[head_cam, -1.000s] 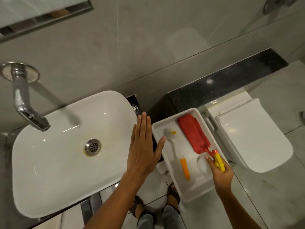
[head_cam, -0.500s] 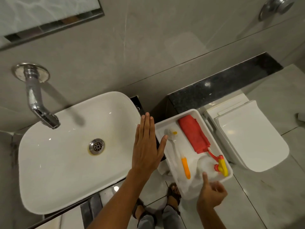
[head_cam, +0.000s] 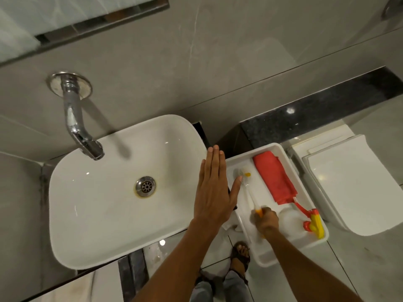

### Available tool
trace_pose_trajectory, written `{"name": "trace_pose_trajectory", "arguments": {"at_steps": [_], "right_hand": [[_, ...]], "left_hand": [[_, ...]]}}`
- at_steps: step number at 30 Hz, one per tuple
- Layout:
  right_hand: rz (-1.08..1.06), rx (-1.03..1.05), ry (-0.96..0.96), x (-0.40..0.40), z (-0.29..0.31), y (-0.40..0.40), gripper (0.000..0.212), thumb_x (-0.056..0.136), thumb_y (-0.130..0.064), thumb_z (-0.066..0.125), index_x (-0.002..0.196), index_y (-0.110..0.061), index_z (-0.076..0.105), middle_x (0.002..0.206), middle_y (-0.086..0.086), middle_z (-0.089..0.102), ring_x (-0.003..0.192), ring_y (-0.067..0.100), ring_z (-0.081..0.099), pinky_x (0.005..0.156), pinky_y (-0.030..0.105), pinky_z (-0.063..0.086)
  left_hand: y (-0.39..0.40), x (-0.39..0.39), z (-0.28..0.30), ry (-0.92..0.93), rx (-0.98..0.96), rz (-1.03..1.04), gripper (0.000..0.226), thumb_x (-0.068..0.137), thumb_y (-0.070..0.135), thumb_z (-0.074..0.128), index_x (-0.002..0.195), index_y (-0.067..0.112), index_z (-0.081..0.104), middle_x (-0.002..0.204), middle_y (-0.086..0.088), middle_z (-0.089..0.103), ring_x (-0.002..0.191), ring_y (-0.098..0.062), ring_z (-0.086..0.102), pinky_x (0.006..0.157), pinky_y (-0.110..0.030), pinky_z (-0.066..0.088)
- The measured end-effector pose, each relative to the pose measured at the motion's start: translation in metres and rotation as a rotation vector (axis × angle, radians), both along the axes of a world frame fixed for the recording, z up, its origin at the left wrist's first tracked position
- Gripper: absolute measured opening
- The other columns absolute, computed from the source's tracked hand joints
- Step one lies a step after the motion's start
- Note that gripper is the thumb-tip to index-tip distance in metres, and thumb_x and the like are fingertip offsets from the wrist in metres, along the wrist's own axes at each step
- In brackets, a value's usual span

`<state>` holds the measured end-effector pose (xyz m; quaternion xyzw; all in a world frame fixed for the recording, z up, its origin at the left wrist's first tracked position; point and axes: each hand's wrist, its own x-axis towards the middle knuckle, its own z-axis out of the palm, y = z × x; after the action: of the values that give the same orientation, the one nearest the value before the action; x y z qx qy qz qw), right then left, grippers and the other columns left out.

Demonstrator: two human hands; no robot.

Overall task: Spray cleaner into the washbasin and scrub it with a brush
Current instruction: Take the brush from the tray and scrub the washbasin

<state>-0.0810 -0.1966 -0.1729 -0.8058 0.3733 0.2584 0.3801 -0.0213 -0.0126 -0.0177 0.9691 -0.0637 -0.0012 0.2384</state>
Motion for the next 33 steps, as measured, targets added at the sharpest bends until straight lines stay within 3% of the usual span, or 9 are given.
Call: {"name": "trace_pose_trajectory", "arguments": {"at_steps": [4,8,11,15,18,21,23,29,33], "right_hand": [[0.013,-0.002,-0.010,-0.002,0.015,0.003,0.041,0.103,-0.011,0.059,0.135,0.014,0.050,0.132,0.033,0.058,0.123,0.046,0.057,0.104,0.043,0.047],[-0.050,0.103,-0.021,-0.010,0.057,0.012,0.031,0.109,-0.010,0.046,0.132,0.010,0.040,0.128,0.030,0.059,0.112,0.040,0.060,0.099,0.046,0.049],[-0.109,0.114,-0.161,-0.019,0.120,0.032,0.035,0.111,-0.023,0.045,0.131,0.005,0.041,0.121,0.026,0.061,0.104,0.035,0.060,0.091,0.043,0.050],[-0.151,0.158,-0.336,-0.013,0.179,0.049,0.050,0.110,-0.048,0.037,0.129,-0.005,0.055,0.114,0.011,0.064,0.109,0.032,0.061,0.103,0.052,0.051],[-0.033,0.081,-0.444,-0.007,0.212,0.054,0.054,0.109,-0.054,0.033,0.131,-0.014,0.063,0.117,0.002,0.067,0.109,0.024,0.064,0.100,0.047,0.053],[0.137,0.032,-0.544,-0.010,0.266,0.090,0.042,0.108,-0.052,0.037,0.119,-0.023,0.065,0.099,-0.010,0.068,0.091,0.007,0.065,0.073,0.024,0.049],[0.257,0.026,-0.543,-0.011,0.294,0.123,0.038,0.107,-0.053,0.040,0.104,-0.024,0.064,0.088,-0.007,0.069,0.081,0.008,0.066,0.063,0.022,0.045],[0.633,0.101,-0.344,-0.023,0.316,0.249,0.047,0.108,-0.052,0.039,0.109,-0.011,0.060,0.100,0.012,0.072,0.095,0.033,0.068,0.082,0.041,0.053],[0.980,-0.008,-0.075,-0.045,0.287,0.328,0.042,0.111,-0.037,0.035,0.126,-0.005,0.056,0.129,0.023,0.063,0.121,0.040,0.062,0.098,0.041,0.049]], "left_hand": [[-0.002,-0.001,0.004,0.000,-0.007,-0.003,0.083,0.107,0.065,0.036,0.170,0.015,0.014,0.180,-0.002,0.004,0.167,-0.017,-0.002,0.131,-0.030,-0.009],[0.003,-0.003,0.020,-0.014,-0.112,-0.028,0.080,0.107,0.061,0.040,0.169,0.014,0.021,0.180,-0.002,0.011,0.167,-0.016,0.003,0.133,-0.032,-0.005],[0.035,-0.016,0.054,-0.058,-0.180,-0.074,0.075,0.109,0.059,0.036,0.168,0.014,0.025,0.179,-0.003,0.015,0.167,-0.016,0.006,0.136,-0.040,0.006],[0.096,-0.026,0.055,-0.079,-0.142,-0.025,0.072,0.110,0.057,0.035,0.165,0.012,0.033,0.177,-0.005,0.021,0.166,-0.018,0.012,0.136,-0.041,0.007],[0.148,-0.033,0.043,-0.022,-0.083,0.095,0.069,0.110,0.054,0.037,0.163,0.009,0.039,0.176,-0.006,0.026,0.166,-0.021,0.017,0.135,-0.045,0.010],[0.222,-0.046,0.052,-0.059,-0.020,0.247,0.074,0.108,0.052,0.028,0.156,-0.001,0.046,0.172,-0.016,0.032,0.163,-0.029,0.024,0.135,-0.046,0.013],[0.263,-0.050,0.055,-0.074,0.034,0.355,0.076,0.108,0.051,0.026,0.156,-0.004,0.046,0.170,-0.020,0.033,0.162,-0.033,0.027,0.134,-0.050,0.018],[0.342,-0.065,0.052,-0.047,0.066,0.559,0.080,0.108,0.055,0.026,0.159,-0.004,0.038,0.173,-0.020,0.029,0.163,-0.035,0.022,0.134,-0.050,0.014],[0.347,-0.084,0.035,-0.033,-0.066,0.648,0.084,0.106,0.061,0.023,0.164,0.001,0.031,0.175,-0.016,0.025,0.164,-0.031,0.019,0.134,-0.049,0.014]]}}
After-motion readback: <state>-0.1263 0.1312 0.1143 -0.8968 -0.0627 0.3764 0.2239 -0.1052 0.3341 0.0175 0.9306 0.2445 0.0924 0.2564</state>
